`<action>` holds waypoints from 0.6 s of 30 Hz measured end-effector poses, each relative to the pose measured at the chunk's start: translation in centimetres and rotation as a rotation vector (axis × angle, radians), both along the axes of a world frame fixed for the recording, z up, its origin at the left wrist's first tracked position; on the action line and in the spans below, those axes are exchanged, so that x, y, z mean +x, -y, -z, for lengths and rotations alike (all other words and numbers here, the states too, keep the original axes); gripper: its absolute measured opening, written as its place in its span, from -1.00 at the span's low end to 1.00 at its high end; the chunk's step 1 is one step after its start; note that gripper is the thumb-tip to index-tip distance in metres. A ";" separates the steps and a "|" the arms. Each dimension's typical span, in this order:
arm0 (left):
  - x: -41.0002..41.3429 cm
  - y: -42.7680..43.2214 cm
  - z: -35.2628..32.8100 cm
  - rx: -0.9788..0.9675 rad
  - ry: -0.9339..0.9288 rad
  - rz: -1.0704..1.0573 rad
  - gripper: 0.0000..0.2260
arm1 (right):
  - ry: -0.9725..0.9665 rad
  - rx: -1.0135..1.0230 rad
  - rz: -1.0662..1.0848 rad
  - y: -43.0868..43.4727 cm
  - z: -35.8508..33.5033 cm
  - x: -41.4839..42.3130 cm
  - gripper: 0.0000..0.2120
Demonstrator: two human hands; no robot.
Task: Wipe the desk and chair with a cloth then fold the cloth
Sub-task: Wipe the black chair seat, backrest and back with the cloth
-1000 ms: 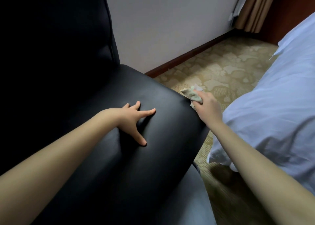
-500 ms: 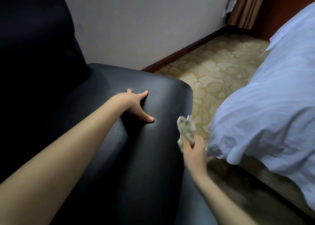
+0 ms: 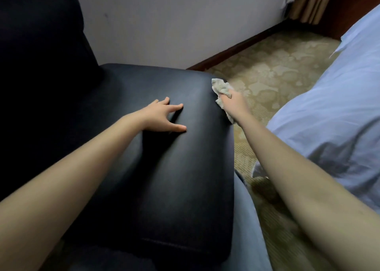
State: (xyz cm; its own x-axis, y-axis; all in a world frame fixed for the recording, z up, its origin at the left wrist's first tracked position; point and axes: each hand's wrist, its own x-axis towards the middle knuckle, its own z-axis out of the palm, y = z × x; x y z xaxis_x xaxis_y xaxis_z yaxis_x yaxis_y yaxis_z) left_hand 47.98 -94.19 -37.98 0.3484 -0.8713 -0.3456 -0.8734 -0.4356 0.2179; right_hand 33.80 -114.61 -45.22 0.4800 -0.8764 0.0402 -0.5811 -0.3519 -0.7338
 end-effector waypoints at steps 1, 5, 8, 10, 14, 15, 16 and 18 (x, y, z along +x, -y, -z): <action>0.1 -0.3 0.1 -0.019 -0.004 -0.002 -0.25 | -0.027 -0.029 -0.020 -0.9 -0.4 0.1 -0.72; 0.2 0.2 -0.2 -0.015 0.038 0.018 -0.27 | -0.038 -0.283 -0.206 -8.9 -0.4 -3.3 -0.57; 0.5 0.7 -0.4 0.012 0.035 0.027 -0.30 | 0.068 -0.398 -0.448 -17.4 -0.4 -8.6 -0.55; 0.7 0.7 -0.3 0.020 0.035 0.028 -0.34 | 0.061 -0.433 -0.614 -21.4 -0.8 -11.2 -0.53; 0.5 0.5 0.4 -0.018 0.040 0.025 -0.40 | 0.043 -0.512 -0.793 -19.4 -1.0 -10.9 -0.55; 0.4 0.3 0.6 -0.025 0.038 0.027 -0.41 | 0.046 -0.493 -0.775 -17.7 -1.1 -9.9 -0.55; 0.4 0.0 0.8 -0.028 0.034 0.031 -0.42 | 0.029 -0.471 -0.741 -15.7 -1.2 -8.6 -0.55; 0.4 -0.5 1.0 -0.024 0.025 0.043 -0.45 | -0.044 -0.425 -0.619 -11.3 -1.1 -5.4 -0.52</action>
State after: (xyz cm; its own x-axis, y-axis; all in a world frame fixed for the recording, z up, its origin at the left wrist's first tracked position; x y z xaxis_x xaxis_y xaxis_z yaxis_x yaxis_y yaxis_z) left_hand 48.40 -93.71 -38.98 0.3184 -0.8937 -0.3160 -0.8965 -0.3922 0.2059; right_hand 28.41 -103.31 -44.07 0.8888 -0.3592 0.2846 -0.2106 -0.8718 -0.4423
